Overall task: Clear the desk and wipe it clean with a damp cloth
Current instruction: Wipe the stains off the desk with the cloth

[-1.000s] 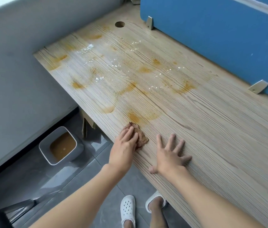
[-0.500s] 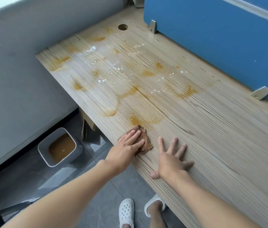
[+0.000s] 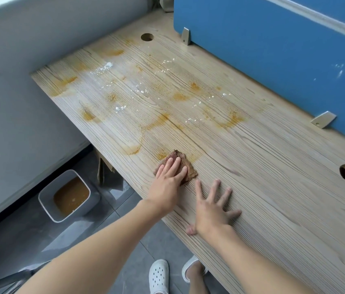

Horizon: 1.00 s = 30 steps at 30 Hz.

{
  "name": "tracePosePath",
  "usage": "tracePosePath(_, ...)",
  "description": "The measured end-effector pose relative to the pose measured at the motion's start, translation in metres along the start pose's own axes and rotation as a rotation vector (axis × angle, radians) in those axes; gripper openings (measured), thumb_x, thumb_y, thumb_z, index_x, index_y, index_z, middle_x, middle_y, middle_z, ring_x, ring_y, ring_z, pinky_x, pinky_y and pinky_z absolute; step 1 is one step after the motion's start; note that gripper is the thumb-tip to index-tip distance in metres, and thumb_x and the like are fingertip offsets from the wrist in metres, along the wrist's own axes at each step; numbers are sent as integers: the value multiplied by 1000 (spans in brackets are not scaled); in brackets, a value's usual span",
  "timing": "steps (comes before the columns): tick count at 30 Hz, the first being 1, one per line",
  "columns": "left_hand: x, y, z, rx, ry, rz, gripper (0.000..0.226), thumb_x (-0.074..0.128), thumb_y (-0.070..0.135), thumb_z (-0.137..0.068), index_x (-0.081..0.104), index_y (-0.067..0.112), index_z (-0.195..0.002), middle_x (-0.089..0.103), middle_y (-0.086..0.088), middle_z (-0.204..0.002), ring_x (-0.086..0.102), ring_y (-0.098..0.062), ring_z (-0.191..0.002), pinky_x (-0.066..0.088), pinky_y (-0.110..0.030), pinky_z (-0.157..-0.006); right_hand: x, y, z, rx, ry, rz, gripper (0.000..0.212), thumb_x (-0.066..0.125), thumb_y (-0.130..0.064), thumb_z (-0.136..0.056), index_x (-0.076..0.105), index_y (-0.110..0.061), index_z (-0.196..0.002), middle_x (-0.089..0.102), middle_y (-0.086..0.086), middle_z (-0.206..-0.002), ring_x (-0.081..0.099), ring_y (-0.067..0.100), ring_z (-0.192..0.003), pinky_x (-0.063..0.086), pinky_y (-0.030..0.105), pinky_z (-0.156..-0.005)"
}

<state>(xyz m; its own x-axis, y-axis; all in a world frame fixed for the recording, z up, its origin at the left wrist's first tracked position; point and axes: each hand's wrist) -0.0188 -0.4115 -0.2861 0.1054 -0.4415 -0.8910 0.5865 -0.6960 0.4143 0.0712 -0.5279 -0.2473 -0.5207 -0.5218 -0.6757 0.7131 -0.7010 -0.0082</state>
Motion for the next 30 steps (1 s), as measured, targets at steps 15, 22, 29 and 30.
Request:
tracePosePath(15, -39, -2, -41, -73, 128, 97, 46, 55, 28, -100, 47, 25, -145, 43, 1, -149, 40, -21, -138, 35, -38, -116, -3, -1, -1, -10, -14, -15, 144, 87, -51, -68, -30, -36, -150, -42, 22, -153, -32, 57, -138, 11, 87, -99)
tracePosePath(22, -42, 0, -64, -322, 125, -104, 29, 60, 38, -95, 66, 13, -108, 52, -5, -116, 42, -22, -106, 41, -33, -91, -3, 0, -2, -12, -23, -26, 144, 87, -50, -68, -32, -36, -149, -44, 22, -152, -33, 57, -138, 9, 88, -98)
tracePosePath(29, -75, 26, -54, -152, 355, 136, 5, 58, 8, -87, 54, 11, -88, 58, -2, -86, 50, -23, -79, 46, -37, -74, -4, 1, -2, -22, -25, -34, 144, 87, -49, -69, -31, -36, -150, -44, 22, -151, -35, 57, -136, 8, 88, -98)
tracePosePath(30, -80, 31, -49, -87, 412, 117, 11, 61, 5, -84, 51, 11, -86, 55, -2, -86, 47, -22, -78, 43, -36, -72, -4, 1, -1, -21, -26, -31, 144, 86, -50, -69, -32, -36, -150, -44, 23, -151, -35, 57, -136, 9, 88, -98)
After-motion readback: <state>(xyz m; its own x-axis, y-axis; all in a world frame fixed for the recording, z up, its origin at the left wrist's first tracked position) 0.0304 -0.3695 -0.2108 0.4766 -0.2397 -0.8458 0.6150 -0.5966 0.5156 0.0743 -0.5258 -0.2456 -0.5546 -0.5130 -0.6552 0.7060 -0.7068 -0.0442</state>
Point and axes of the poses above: each hand's wrist, its own z-axis away from the middle knuckle, its own x-axis out of the palm, y = z × x
